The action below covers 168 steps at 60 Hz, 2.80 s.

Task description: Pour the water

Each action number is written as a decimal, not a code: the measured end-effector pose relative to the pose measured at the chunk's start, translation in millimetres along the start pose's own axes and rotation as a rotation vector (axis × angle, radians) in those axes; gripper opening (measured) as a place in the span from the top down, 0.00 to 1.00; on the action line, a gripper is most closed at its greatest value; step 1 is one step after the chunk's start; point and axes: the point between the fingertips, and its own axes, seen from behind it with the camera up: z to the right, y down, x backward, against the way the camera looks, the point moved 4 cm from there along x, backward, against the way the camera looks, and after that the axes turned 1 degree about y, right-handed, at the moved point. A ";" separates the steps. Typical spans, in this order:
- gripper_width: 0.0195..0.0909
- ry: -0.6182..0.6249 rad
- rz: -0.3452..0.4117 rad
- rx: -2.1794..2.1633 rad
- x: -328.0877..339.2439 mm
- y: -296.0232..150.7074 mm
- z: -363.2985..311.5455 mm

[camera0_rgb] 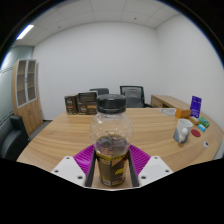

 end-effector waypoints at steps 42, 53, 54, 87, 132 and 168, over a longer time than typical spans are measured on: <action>0.76 -0.443 0.105 -1.051 -2.7 -189.8 96.9; 0.76 -0.545 0.061 -1.611 -50.7 -178.9 192.0; 0.76 -0.551 0.053 -1.649 -54.9 -175.7 197.7; 0.76 -0.537 -0.123 -1.409 -91.0 -149.1 245.7; 0.76 0.097 0.043 0.016 -132.6 -77.9 515.5; 0.08 0.182 -0.127 -0.024 -49.5 -64.7 511.4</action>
